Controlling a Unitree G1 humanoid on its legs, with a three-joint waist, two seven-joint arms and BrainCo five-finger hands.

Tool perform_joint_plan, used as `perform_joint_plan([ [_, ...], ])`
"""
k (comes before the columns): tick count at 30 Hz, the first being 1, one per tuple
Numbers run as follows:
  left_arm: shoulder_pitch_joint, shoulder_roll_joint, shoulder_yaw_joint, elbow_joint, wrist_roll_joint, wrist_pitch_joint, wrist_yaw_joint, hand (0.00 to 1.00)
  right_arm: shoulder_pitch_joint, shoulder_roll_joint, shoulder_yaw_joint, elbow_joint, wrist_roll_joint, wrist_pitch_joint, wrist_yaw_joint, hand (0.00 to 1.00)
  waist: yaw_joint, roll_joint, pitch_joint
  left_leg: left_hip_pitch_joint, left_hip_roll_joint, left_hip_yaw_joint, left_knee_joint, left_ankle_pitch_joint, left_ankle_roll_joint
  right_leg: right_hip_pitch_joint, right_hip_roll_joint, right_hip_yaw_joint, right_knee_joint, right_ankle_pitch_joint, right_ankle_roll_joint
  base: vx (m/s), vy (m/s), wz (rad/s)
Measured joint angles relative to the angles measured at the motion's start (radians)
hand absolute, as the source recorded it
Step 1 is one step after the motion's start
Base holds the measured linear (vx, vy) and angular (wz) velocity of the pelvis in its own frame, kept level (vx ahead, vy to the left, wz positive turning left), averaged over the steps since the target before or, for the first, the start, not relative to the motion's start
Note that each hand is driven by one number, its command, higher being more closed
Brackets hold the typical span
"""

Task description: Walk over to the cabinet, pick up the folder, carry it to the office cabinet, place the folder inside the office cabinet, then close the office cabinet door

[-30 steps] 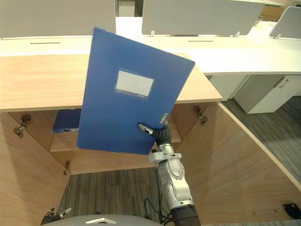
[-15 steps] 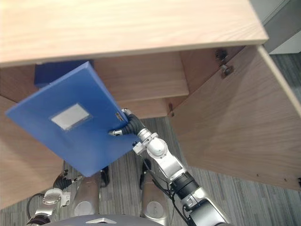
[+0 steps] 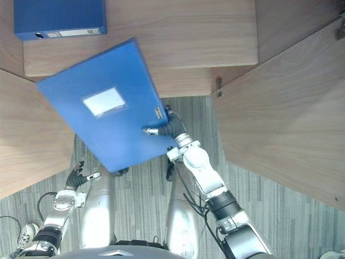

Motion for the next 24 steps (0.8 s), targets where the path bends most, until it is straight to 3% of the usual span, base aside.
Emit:
perform_joint_plan([
  [5,-0.039,-0.008,0.015,-0.019,-0.029,-0.001,0.001,0.0,-0.16,0.077,-0.151,0.139,0.209,-0.001,-0.085,1.0,0.023,0.001,0.031,-0.057,0.004,-0.009,0.026,0.001,-0.001,-0.057,0.0,-0.005,0.035,-0.008,-0.006,0.0,-0.037,0.03],
  [11,-0.05,-0.017,0.03,-0.046,-0.049,0.002,0.03,0.0,-0.362,0.106,-0.22,0.291,0.382,-0.01,-0.179,1.0,0.026,0.001,0.032,-0.101,0.004,-0.026,0.026,0.009,-0.004,-0.096,0.0,-0.014,0.038,-0.008,-0.007,0.02,-0.043,0.03],
  [16,-0.066,-0.026,0.03,-0.054,-0.069,0.002,0.046,0.0,-0.477,0.103,-0.269,0.361,0.462,-0.011,-0.216,1.0,0.041,0.001,0.032,-0.116,0.002,-0.038,0.019,0.017,-0.007,-0.104,-0.005,-0.031,0.037,-0.011,-0.013,0.03,-0.042,0.06],
  [24,-0.068,-0.041,0.034,-0.082,-0.108,0.003,0.068,0.0,-0.611,0.076,-0.322,0.485,0.529,-0.009,-0.277,1.0,0.038,0.002,0.032,-0.142,-0.021,-0.058,-0.017,0.047,-0.011,-0.119,-0.025,-0.061,0.029,-0.013,-0.016,0.0,-0.047,0.13],
])
